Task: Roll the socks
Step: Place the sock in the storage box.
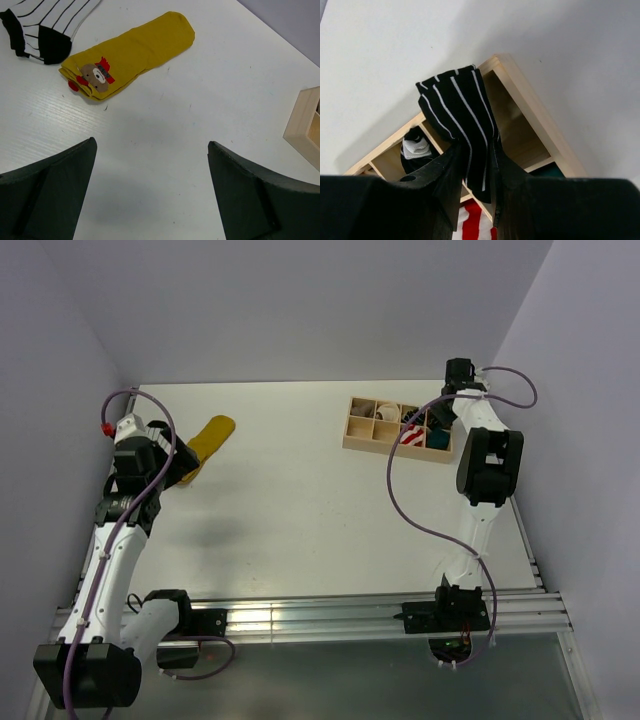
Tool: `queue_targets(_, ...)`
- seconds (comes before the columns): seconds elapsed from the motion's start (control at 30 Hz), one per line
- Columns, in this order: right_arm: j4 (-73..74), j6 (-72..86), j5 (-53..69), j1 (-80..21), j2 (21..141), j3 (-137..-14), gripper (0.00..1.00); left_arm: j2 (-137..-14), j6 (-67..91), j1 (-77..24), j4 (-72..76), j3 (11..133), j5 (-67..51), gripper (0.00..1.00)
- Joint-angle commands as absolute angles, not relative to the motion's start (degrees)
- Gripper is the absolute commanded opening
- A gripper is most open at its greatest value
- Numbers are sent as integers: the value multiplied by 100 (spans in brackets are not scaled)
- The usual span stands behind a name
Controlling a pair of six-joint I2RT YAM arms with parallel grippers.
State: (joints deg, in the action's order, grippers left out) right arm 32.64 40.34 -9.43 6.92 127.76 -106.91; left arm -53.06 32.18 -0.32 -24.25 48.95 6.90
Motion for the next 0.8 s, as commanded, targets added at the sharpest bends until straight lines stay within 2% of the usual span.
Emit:
queue_targets(0.0, 4130, 4604, -958, 747, 12885, -10908, 0, -5370, 3173, -18, -2206, 4878, 563, 98)
queue_targets(0.27, 4640, 5484, -975, 729, 13042, -11074, 0, -5502, 3173, -18, -2224, 4896, 562, 98)
queue_targets(0.43, 5228, 5326, -931, 730, 13508, -11811, 0, -5449, 3182, -18, -2241, 4869, 650, 98)
queue_targets(0.63, 5107, 5124, -765, 729, 13605, -11558, 0, -5440, 3182, -18, -2215, 4860, 580, 98)
queue_targets(0.77, 5211, 4799, -660, 668, 13877, -11873, 1, -5432, 3182, -18, -2206, 4851, 536, 98)
